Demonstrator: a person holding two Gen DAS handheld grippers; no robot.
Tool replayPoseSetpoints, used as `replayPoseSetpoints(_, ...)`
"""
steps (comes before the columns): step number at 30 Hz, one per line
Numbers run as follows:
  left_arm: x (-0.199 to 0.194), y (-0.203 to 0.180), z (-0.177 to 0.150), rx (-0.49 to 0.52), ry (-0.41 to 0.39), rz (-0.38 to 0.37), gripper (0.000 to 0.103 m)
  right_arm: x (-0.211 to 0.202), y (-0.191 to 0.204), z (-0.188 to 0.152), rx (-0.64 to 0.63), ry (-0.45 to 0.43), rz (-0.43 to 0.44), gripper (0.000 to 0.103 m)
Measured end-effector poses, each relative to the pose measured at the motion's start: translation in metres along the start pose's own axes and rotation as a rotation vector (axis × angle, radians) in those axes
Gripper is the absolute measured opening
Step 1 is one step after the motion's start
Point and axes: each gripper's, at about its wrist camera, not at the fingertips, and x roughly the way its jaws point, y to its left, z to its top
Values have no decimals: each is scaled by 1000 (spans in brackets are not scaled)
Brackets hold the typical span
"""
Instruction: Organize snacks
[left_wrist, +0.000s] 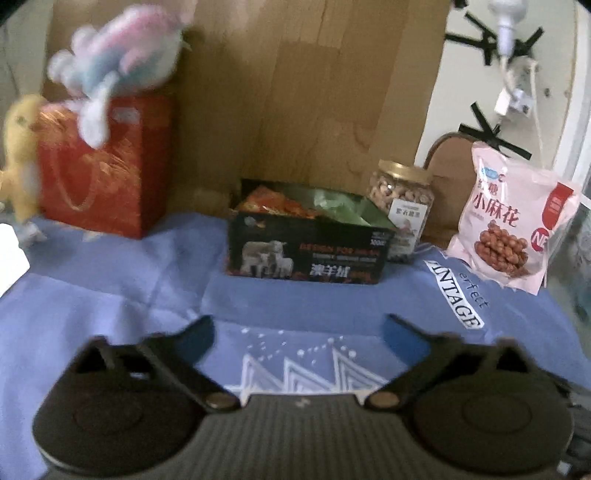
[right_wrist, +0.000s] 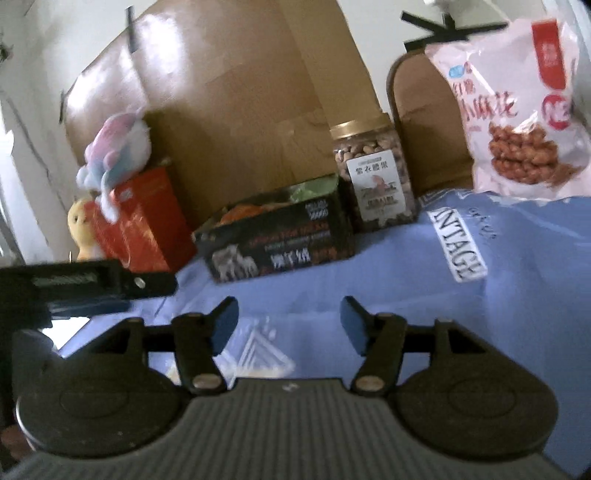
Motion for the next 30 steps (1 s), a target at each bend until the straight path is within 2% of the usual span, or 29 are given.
replayPoseSetpoints(4, -39, -4, -15, 23, -30, 46, 103, -27, 10, -13, -19, 5, -2, 73)
replayPoseSetpoints(8, -67, -7, -29, 34, -41, 84, 103, -50, 18, -26, 0, 10, 14, 77)
replayPoseSetpoints(13, -91, -13, -48, 56, -41, 114, 103, -71, 23, -33, 31, 12, 30, 78)
replayPoseSetpoints(17, -101, -11, -58, 37, -34, 100, 103, -87, 27, -37, 35, 0, 31, 79)
replayPoseSetpoints(24, -92, -5, -57, 15, -68, 80, 103, -88, 27, -39, 26, -21, 11, 80)
replayPoseSetpoints(30, -47, -8, -58, 56, -19, 142, 103, -60, 21, -35, -5, -14, -26, 80)
